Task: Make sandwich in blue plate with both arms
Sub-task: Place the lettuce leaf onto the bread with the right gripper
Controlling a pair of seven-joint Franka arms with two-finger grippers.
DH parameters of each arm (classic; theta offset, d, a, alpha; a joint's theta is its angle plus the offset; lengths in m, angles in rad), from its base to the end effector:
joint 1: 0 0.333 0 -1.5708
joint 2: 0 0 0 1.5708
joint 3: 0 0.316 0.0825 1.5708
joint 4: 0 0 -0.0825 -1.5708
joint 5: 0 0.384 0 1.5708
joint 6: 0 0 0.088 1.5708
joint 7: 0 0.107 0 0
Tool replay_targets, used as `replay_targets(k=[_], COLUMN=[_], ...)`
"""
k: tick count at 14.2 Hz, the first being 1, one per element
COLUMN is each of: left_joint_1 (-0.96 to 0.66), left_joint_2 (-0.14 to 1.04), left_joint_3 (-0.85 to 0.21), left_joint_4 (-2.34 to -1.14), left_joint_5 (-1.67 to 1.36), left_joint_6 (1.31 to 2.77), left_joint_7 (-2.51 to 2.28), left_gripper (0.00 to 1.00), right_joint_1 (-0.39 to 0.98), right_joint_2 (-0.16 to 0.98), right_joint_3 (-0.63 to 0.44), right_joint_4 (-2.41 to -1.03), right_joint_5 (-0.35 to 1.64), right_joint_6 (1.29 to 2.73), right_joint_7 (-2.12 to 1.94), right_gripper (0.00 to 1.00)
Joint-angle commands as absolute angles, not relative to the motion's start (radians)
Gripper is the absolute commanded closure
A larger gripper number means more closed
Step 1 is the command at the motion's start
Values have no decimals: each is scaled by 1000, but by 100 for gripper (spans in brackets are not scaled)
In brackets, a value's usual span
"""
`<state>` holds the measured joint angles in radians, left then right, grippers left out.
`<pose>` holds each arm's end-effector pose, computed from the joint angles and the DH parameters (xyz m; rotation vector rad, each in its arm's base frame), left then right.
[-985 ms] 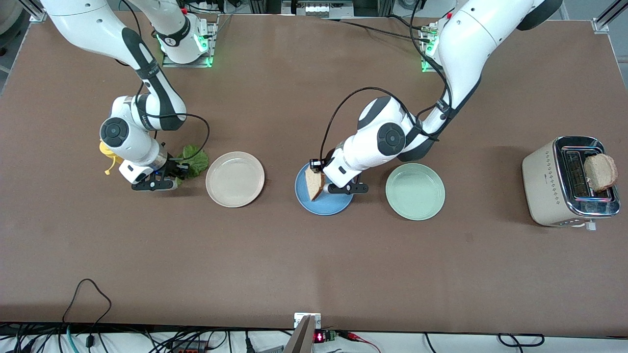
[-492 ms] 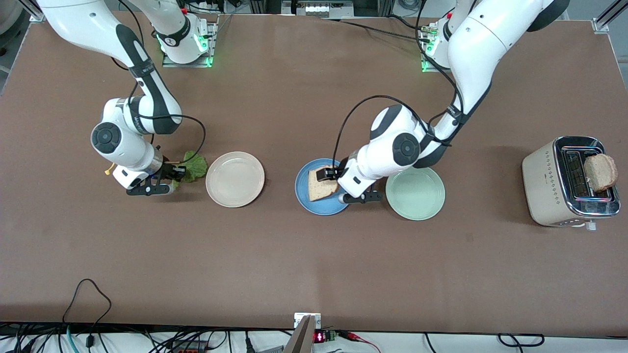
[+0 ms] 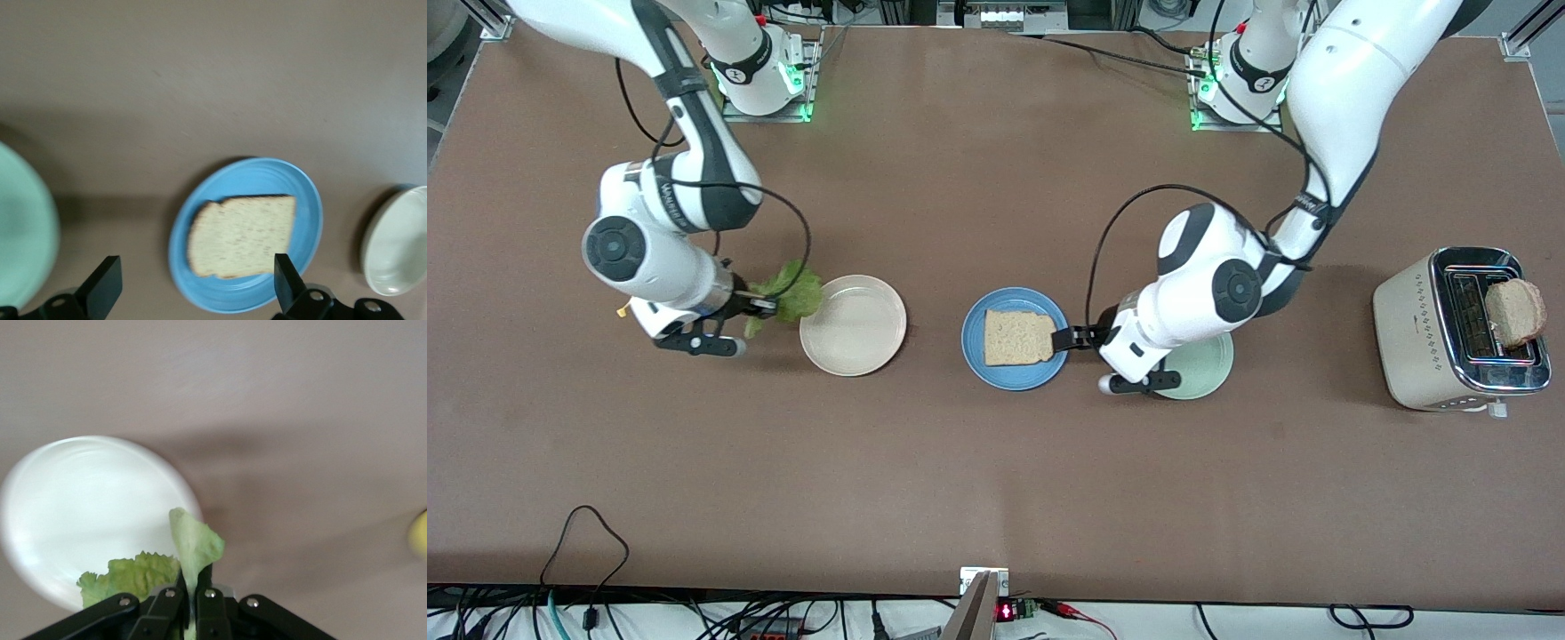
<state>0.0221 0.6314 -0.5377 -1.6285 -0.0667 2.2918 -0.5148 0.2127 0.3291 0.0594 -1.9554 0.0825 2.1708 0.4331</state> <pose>0.6305 -0.2977 0.3057 2.7689 0.2023 -0.1092 0.5773 0.1631 0.3006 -3.0765 0.3298 0.2103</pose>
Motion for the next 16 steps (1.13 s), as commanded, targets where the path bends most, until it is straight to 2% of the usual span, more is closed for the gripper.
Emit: replay_targets(k=[1,3,6,8,10,13,16], left_joint_1=[73,139,196,219,204,65,34], left_joint_2=[506,486,485,485,463,375,299], left_joint_3=[-505,-506,-506,-496,-386,-127,-31], left_joint_4=[-1655,-1634,-1550,-1475,-1412,-1408,-1407], left_joint_5=[-5,29,130,130,117,110,3], left_joint_6=[2217,2171,2067,1947,1881,1833,1708], left_joint_7=[-502,-482,-342,-278,-175,-7,22], left_gripper=[0,0,0,0,0,0,0], right_joint_1=[319,403,495,541,572,609,641], right_joint_2=[337,365,480,556,629,709,767], right_joint_3=[81,80,80,80,80,80,80], right_joint_4=[-1922,-1873,-1731,-1655,-1614,-1562,-1513], right_joint_5=[182,245,278,278,281,278,276], right_joint_6=[2151,2157,2181,2218,2311,2372,2460], right_joint_7=[676,838,1091,1224,1375,1480,1568], right_gripper=[100,100,100,100,100,100,100])
